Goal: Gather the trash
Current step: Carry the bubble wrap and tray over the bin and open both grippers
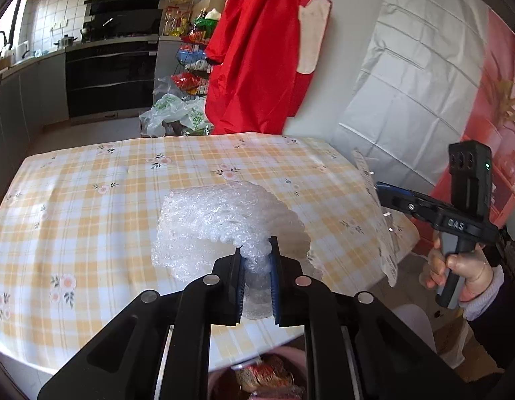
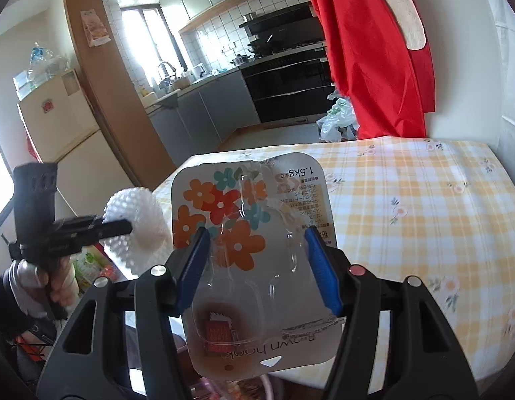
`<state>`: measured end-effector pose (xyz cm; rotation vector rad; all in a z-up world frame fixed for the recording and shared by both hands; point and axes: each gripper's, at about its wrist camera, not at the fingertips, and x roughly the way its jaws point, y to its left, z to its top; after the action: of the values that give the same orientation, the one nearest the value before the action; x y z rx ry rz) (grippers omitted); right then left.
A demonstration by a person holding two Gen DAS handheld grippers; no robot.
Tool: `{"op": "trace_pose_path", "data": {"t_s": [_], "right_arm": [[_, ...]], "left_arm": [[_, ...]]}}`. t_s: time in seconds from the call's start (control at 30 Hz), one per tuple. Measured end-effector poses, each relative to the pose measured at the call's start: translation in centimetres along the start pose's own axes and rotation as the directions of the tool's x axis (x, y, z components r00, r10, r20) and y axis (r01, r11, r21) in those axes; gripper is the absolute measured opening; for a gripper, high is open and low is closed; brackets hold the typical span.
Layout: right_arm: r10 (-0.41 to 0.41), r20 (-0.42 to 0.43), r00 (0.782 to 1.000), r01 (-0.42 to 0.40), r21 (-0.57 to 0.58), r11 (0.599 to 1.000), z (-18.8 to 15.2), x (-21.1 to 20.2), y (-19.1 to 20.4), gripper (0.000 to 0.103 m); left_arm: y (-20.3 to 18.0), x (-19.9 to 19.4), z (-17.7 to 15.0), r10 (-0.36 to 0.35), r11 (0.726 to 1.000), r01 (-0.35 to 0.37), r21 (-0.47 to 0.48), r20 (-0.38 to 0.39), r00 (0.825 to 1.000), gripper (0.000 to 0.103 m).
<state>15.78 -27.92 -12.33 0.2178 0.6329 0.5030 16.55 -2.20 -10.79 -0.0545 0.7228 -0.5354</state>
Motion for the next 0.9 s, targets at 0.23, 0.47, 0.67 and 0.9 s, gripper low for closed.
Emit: {"op": "trace_pose_path", "data": {"t_s": [0.23, 0.47, 0.67, 0.9], "right_arm": [[-0.002, 0.041, 0.999, 0.001, 0.016, 1.0, -2.2, -3.7, 2.7, 0.06], [0.008, 0.065, 0.998, -0.007, -0.013, 1.0, -4.7, -6.0, 5.2, 0.06], [0.036, 0.047, 0.998, -0.036, -0.009, 0.999, -7.4, -6.5, 6.8, 0.06], [0.03, 0.056, 0.998, -0.029, -0.01, 1.0, -8.8, -8.2, 7.9, 0.06]], "left_arm": [[-1.1, -4.9, -5.1, -0.014, 0.999, 0.014, -0.049, 0.012, 1.0, 0.013], [-1.9, -5.8, -10.8, -0.014, 0.996, 0.01, -0.086, -0.05, 0.999, 0.014], [-1.9, -5.0, -15.0, 0.008, 0.991, -0.025, -0.132, -0.126, 0.992, 0.016], [-2.9, -3.9, -17.3, 0.089, 0.993, -0.101, -0.06, -0.186, 0.979, 0.019]]}}
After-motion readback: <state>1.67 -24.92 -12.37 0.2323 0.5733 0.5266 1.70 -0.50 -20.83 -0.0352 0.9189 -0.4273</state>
